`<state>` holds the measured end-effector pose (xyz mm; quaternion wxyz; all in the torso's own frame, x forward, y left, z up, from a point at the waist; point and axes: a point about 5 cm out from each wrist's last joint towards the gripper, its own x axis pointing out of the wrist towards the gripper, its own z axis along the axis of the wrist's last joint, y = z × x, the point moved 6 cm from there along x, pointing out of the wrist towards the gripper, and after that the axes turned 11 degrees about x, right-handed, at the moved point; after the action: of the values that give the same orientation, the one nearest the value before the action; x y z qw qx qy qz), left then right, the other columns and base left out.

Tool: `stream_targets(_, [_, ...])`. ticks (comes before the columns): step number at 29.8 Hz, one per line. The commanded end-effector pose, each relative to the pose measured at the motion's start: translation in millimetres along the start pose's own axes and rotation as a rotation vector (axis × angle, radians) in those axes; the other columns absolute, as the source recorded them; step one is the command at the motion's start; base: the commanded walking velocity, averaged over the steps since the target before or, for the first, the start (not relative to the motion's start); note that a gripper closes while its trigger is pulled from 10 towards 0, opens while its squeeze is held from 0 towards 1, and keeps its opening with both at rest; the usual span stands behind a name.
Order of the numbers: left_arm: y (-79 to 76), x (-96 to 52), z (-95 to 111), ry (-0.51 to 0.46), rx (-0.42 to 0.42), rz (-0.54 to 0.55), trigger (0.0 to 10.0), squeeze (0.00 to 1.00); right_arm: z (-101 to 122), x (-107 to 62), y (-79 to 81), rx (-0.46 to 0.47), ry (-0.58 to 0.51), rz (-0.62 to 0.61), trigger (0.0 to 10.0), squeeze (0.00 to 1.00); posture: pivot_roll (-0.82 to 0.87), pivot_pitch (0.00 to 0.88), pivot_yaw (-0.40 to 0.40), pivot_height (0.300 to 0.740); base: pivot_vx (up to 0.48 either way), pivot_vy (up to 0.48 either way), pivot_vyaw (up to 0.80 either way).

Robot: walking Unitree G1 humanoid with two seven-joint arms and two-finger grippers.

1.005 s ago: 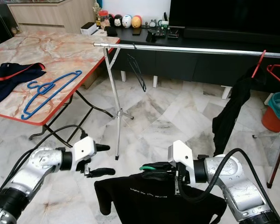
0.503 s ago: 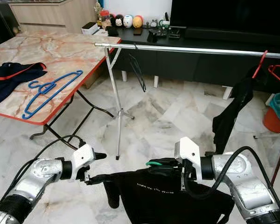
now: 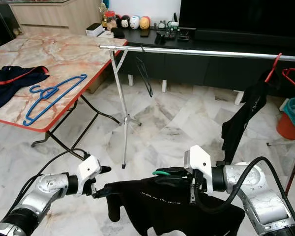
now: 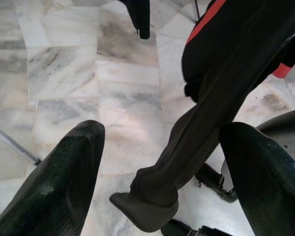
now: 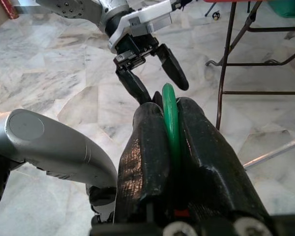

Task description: Hang hanger

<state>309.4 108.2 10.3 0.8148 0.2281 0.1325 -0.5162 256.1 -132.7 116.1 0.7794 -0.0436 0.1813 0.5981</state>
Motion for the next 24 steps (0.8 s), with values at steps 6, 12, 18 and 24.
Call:
stream_targets(6, [9.1, -4.5, -12.9, 0.062, 0.009, 0.055, 10.0, 0.00, 15.0, -4.2, 1.9, -0.048, -0.027, 0.002, 0.0, 0.00, 0.02, 0.033, 0.065, 0.740, 0.000, 0.000, 0.00])
stream_targets(12, [3.9, -7.5, -26.7, 0.109, -0.010, 0.047, 10.0, 0.00, 17.1, -4.1, 2.5, -0.054, -0.028, 0.006, 0.0, 0.00, 0.02, 0.037, 0.068, 0.740, 0.000, 0.000, 0.00])
stream_targets(18, [5.4, -5.6, -31.6, 0.121, -0.040, 0.077, 10.0, 0.00, 21.9, -3.6, 4.0, -0.065, -0.033, 0.017, 0.0, 0.00, 0.02, 0.039, 0.068, 0.740, 0.000, 0.000, 0.00])
stream_targets(24, [7.6, -0.7, -29.2, 0.112, -0.056, 0.097, 5.0, 0.00, 23.2, -4.0, 5.1, -0.066, -0.036, 0.022, 0.0, 0.00, 0.02, 0.040, 0.068, 0.740, 0.000, 0.000, 0.00])
